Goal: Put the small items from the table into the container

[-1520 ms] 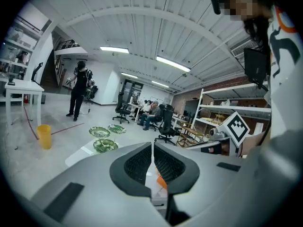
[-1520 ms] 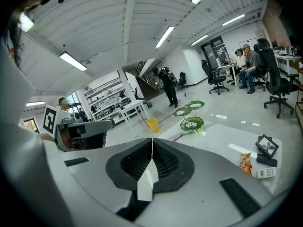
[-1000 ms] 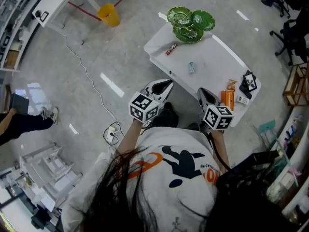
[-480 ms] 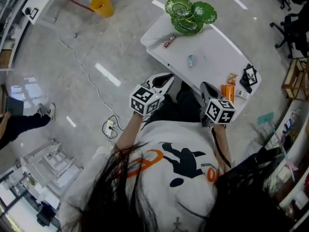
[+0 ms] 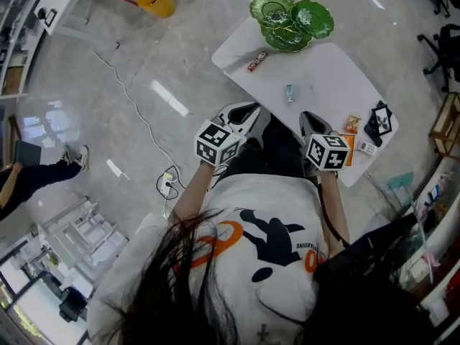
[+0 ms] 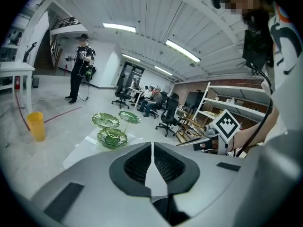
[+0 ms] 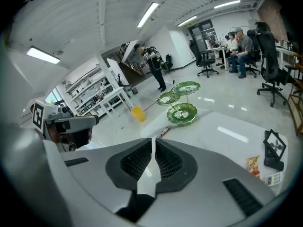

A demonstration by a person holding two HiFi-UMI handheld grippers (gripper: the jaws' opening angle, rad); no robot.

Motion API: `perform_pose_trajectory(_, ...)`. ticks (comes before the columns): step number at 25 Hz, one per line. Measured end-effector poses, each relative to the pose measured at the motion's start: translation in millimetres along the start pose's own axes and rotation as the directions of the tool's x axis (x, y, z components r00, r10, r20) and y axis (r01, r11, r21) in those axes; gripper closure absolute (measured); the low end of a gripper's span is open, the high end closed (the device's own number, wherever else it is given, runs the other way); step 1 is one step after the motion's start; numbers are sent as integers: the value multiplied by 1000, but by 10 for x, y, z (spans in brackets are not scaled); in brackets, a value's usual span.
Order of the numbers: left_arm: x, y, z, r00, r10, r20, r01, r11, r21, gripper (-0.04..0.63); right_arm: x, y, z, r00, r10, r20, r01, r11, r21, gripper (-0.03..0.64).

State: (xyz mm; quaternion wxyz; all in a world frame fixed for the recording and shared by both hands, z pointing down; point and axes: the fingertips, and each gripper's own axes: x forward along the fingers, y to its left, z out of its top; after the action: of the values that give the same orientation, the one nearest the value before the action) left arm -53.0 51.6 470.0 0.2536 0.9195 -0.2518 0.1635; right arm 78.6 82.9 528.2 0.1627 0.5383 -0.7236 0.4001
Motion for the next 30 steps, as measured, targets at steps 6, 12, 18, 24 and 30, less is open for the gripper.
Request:
perform_pose_trajectory(6,412,233,3,999,17,-39,-17,1000,-15,584,409,-339,-4,997,11,-79,-11,1000,-7,600)
perform_pose_trajectory(12,823,447,-127,995,11,-97,-13,1000,-14,584,867,-685,-191,987,5,-163,-2,1000,15,598)
perform_pose_trajectory(18,1211,724,-309,990,24,-138,-27,1000,-15,584,1338,-982,-414,969,15,-246,-2,999,54,538)
perform_pose_trajectory(24,1495,903,-560,983,26,-180,-36,998,-51,584,1752,-1193,-823,936,20,-350,-4,999,47,472)
perform_pose_trajectory(30,1686,1041,-848,976,20,-215,-38,996,-81,584,2097,-1397,-1200,908,-7,-420,31,998,49,454)
